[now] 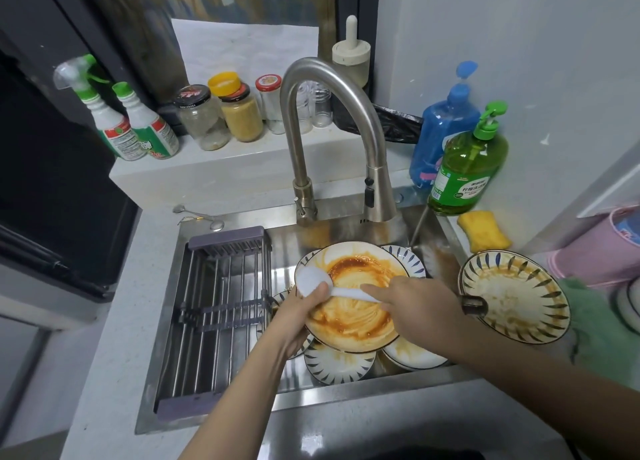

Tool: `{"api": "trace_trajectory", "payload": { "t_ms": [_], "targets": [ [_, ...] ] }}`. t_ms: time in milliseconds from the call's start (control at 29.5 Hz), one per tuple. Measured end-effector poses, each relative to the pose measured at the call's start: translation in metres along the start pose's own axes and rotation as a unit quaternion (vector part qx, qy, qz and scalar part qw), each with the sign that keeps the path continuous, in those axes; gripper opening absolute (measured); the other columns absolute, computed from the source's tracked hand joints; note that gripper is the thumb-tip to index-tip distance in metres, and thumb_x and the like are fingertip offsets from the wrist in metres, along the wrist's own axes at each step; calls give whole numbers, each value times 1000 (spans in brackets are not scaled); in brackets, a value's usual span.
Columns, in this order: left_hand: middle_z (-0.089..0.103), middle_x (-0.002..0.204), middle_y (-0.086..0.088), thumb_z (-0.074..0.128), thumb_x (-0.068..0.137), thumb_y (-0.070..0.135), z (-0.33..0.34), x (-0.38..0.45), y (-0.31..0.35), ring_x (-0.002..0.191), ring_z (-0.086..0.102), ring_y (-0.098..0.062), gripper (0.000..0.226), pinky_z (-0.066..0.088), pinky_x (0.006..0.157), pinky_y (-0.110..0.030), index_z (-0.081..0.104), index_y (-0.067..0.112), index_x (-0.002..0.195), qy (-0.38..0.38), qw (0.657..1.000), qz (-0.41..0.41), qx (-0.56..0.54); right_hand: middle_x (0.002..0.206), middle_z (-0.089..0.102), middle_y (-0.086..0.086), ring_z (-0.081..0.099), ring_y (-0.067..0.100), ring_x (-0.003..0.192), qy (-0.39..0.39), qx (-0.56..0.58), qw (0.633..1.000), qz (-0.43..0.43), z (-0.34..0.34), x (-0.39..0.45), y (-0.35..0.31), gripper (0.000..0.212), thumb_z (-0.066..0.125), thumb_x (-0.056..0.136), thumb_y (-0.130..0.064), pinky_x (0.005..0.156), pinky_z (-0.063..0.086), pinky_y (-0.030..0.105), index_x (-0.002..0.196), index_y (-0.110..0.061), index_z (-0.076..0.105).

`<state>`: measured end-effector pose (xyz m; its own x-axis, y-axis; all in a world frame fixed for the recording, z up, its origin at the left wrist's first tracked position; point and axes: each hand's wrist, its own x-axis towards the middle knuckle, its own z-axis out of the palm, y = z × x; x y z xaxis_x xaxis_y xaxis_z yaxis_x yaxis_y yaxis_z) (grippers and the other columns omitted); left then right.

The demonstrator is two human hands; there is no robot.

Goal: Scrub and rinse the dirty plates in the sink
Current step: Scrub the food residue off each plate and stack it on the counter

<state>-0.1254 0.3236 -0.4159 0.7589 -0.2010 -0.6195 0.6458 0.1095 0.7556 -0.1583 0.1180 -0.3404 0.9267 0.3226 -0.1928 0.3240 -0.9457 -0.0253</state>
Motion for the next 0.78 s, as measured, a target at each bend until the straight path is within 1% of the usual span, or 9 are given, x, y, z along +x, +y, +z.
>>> {"api": "trace_trajectory", "payload": {
  "t_ms": [68,136,272,373,475,543,611,713,781],
  "targets": [
    [71,109,-15,75,67,29,-2,1,0,107,65,-27,68,48,100,-39,56,-2,125,-12,1000,-1,0,95,57,-1,56,22,79,63,5,998,20,4,4,-1,57,51,92,-12,47,23,24,141,-38,40],
    [71,109,-14,72,73,29,-3,2,3,104,66,-25,60,48,97,-36,57,-2,123,-10,1000,-2,-8,77,66,6,60,26,58,107,-39,993,34,4,10,4,65,79,59,-4,44,26,20,117,-30,68],
    [71,109,-12,64,86,36,-1,6,13,102,67,-26,54,54,90,-40,56,1,127,33,999,17,18,50,53,7,50,25,38,154,-38,986,54,6,19,13,63,84,30,1,45,20,20,89,-19,78],
    [71,109,-10,57,92,38,2,9,16,97,69,-24,50,58,73,-33,50,11,134,43,998,39,27,55,55,5,50,24,42,125,-59,990,14,16,17,-1,62,85,37,-4,46,20,22,95,-23,77],
    [72,107,-11,52,93,44,-2,9,19,96,70,-26,51,58,73,-36,52,11,132,53,998,34,20,66,57,8,55,24,53,102,-61,992,36,11,21,1,63,85,50,-10,46,29,25,109,-26,72],
    [72,106,-12,49,95,43,-5,8,20,94,71,-27,51,59,69,-36,53,6,129,61,998,23,11,92,59,11,59,26,78,104,-89,987,79,1,25,11,62,70,77,-13,56,34,30,134,-29,53],
    [71,107,-10,45,97,43,-5,9,22,93,69,-24,49,59,67,-33,53,7,130,76,997,18,19,100,59,9,59,25,85,107,-85,988,72,-2,23,13,62,61,83,-10,58,34,30,140,-29,45],
    [68,108,-4,37,101,41,-1,9,24,96,65,-17,47,55,81,-36,50,13,136,77,996,31,45,71,58,6,56,22,53,94,-76,993,1,-1,21,-6,70,84,51,-4,41,27,22,116,-26,69],
    [68,111,-6,34,102,41,-3,8,25,99,64,-20,46,52,88,-39,51,11,132,85,995,25,43,95,57,7,60,24,72,66,-52,996,-9,-4,26,3,71,69,76,-7,49,32,25,139,-31,46]
  ]
}}
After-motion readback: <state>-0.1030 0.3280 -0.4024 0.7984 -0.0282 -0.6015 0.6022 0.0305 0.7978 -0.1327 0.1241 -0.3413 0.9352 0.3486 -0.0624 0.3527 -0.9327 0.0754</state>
